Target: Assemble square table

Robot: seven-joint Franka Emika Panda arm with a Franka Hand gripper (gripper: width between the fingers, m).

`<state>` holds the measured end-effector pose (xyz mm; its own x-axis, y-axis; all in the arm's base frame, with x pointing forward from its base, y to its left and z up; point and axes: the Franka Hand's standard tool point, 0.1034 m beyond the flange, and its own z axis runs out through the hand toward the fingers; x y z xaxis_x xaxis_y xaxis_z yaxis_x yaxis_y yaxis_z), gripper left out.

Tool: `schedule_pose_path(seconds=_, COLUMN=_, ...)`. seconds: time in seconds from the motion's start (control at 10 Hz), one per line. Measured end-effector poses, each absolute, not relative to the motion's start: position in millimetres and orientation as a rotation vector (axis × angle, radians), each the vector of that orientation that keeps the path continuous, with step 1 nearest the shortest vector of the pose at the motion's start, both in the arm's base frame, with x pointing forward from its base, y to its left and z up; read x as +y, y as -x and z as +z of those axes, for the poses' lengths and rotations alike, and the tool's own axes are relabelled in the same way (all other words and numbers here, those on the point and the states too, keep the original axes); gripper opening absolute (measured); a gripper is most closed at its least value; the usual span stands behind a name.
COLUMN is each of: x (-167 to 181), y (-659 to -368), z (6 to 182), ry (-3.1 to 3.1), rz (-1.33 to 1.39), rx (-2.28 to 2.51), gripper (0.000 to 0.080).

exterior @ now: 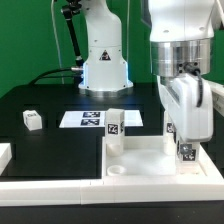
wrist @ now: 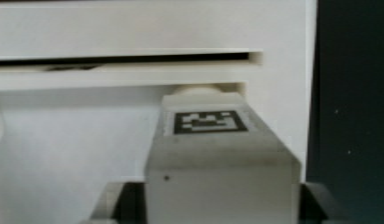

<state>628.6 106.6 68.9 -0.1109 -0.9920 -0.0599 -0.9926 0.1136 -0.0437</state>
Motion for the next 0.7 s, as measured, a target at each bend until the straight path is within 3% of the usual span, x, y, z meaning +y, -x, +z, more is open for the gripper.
schedule_pose_path(seconds=0.3, x=110.9, y=-626.1, z=68.8, ry=1.601, rz=0.003, rx=2.552, gripper=0.0296)
schedule_pose_path(seconds=0.7, x=109.0, y=-624.3, z=68.7, ry=1.628, rz=-0.024, rx=2.539, gripper=0.0304)
